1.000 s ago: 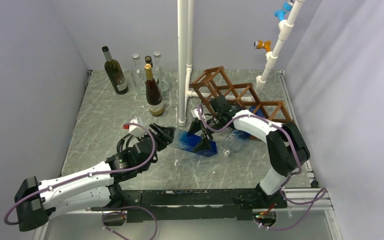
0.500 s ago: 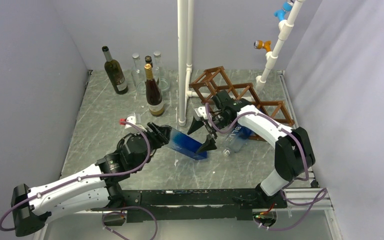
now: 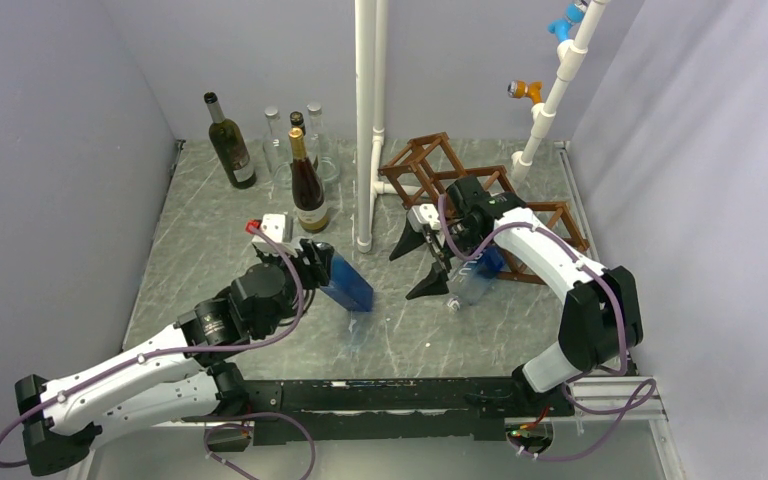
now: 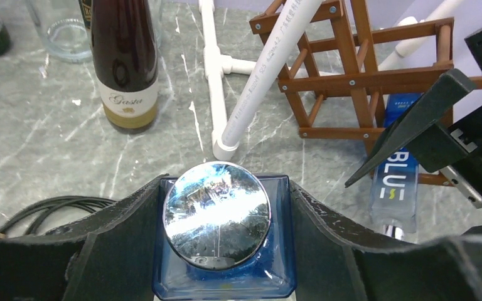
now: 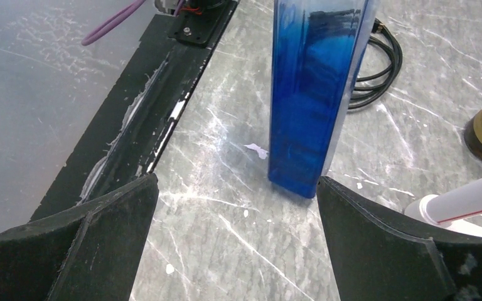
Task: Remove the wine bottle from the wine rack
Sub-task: Pick up the wine bottle from the wine rack, then place the wine bottle at the center of the board.
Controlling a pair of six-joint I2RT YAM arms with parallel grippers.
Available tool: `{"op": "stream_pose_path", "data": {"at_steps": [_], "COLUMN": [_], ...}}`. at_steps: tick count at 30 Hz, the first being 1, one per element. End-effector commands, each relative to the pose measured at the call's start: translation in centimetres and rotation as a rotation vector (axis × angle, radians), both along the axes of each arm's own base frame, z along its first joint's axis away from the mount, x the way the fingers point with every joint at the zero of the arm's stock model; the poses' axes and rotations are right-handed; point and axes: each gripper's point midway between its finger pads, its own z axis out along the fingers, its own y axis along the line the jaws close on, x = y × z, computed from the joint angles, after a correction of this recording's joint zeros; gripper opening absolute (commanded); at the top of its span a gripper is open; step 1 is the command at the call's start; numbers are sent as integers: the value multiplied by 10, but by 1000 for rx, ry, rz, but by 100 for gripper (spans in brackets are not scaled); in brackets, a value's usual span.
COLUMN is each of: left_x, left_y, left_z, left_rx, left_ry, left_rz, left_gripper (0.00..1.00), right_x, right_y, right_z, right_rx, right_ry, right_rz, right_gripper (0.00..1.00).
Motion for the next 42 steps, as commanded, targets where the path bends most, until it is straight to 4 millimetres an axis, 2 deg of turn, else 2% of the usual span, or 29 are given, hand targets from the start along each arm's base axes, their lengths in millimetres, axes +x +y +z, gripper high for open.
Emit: {"op": "stream_pose_path", "data": {"at_steps": [1, 6, 14, 24, 42], "left_x": [2, 2, 11, 27, 51], "left_y": [2, -1, 5, 24, 61], "left_z": [63, 75, 92, 110, 126], "left_rx": [-25, 11, 34, 47, 82], "left_ry": [-157, -204, -242, -262, -297], "left_rz": [-35, -78, -88, -60, 30], "left_gripper": [0, 0, 0, 0, 0], "right_x": [-7, -6, -2, 1, 4], "right_y": [1, 0, -5, -8, -12], "right_z": [13, 12, 10, 8, 3], "right_rx": [69, 70, 71, 68, 58], "right_ry": [-17, -18, -22, -19, -18], "right_rz": [30, 25, 7, -6, -16], "right_gripper": [100, 100, 100, 100, 100]}}
